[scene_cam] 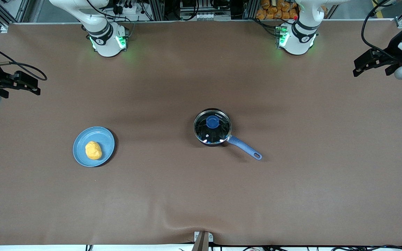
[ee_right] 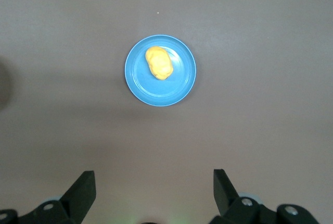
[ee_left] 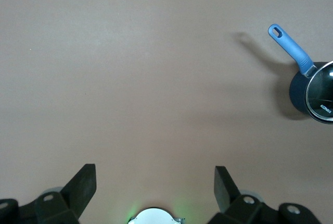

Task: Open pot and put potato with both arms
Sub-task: 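Reach the right gripper to the potato while the left gripper reaches the lid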

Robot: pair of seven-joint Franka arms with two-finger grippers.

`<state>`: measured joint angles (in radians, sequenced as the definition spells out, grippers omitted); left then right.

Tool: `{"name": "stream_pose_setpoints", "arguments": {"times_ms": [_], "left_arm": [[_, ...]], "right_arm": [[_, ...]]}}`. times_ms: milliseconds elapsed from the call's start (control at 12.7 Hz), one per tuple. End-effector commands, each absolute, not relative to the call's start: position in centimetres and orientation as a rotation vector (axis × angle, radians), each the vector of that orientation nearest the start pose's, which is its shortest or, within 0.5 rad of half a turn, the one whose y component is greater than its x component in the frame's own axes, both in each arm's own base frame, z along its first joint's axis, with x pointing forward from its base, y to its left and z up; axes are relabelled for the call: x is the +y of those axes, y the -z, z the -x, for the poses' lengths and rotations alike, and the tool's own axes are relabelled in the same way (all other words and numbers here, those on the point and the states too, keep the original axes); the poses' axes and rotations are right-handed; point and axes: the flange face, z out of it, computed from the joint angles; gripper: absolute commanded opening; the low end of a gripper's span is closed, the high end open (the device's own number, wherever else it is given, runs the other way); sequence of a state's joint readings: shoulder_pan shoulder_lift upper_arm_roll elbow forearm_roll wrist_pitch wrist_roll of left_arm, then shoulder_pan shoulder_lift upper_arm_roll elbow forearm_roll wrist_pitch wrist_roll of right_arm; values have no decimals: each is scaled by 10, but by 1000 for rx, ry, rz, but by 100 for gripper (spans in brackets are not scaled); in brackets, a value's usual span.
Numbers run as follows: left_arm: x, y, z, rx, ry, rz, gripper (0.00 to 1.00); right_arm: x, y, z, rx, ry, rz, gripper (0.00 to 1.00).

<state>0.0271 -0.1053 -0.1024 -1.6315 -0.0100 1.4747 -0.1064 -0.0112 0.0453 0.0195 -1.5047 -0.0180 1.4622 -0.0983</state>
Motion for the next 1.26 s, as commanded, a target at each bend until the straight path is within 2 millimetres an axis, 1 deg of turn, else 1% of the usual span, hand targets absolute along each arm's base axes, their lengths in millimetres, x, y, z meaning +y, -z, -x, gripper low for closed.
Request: {"name": "stream_pose_setpoints", "arguments": {"times_ms": [0,79,158,236,394,473,552,630,788,867,945,1024,1182], "left_arm": [[-49,-648,-514,-31,-69,3159,100],[-49,-648,-514,-14,-69,3159,100],[-53,-649,-514,-5,-62,3159,100],[-58,-649,-515,-5,-57,3156,100],[-79,-641,-526,44,-72,3165,100],[-95,-636,-531,79,-67,3181,100],[-107,-634,-536,86,-31,3200,100],[-118,-630,-541,72,-4,3222,100],[-154,-611,-551,62,-3,3258,100],[-176,-598,-556,60,-5,3270,100],[-204,-584,-557,67,-20,3279,100],[-232,-569,-557,66,-32,3287,100],[-272,-544,-558,49,-36,3302,100]], "right_arm": [[4,-600,-573,-226,-159,3148,100],[4,-582,-582,-312,-195,3129,100],[4,-565,-593,-370,-199,3118,100],[8,-544,-603,-404,-234,3107,100],[20,-502,-623,-451,-269,3090,100],[23,-474,-633,-486,-301,3076,100],[27,-452,-641,-557,-312,3033,100],[26,-443,-645,-626,-299,2986,100],[22,-403,-658,-874,-289,2899,100],[21,-383,-664,-1046,-281,2822,100],[22,-365,-669,-1151,-261,2764,100],[21,-343,-672,-1191,-275,2725,100],[19,-308,-676,-1277,-263,2648,100]]}}
